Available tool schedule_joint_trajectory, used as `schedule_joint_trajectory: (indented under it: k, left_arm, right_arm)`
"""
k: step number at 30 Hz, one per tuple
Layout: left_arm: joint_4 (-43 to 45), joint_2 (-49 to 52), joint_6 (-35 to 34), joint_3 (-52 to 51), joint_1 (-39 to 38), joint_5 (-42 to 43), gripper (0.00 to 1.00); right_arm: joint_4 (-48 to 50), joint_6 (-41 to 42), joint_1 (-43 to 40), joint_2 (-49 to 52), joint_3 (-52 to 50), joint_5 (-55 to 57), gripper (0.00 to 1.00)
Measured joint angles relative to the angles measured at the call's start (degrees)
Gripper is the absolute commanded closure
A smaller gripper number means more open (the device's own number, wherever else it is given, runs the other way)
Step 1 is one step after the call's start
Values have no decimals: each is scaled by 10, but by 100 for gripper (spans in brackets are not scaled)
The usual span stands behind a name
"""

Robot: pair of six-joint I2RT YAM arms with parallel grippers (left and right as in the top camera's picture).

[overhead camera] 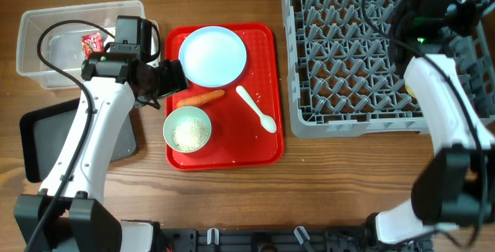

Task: Sort waste into correct bins and load items into the dishwasher rack
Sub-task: 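Lift the blue bowl and place it in the dish rack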

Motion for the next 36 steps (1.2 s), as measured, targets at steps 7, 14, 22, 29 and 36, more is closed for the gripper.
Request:
schedule_joint_trajectory:
  k: [7,14,22,29,36]
  left_arm:
    - [-6,0,0,0,0,0,19]
    - [-7,0,0,0,0,0,20]
    - [-8,0,0,0,0,0,20]
    - [-8,0,0,0,0,0,20]
    - [-8,0,0,0,0,0,20]
  right_arm:
    - [12,-27,-52,94,0,31,96]
    - [15,-30,-54,150,0,30,96]
    - [19,-30,-54,174,0,34,96]
    - [19,-34,-39,175,0,-10,53]
    - [15,-40,35,176,0,-66,28]
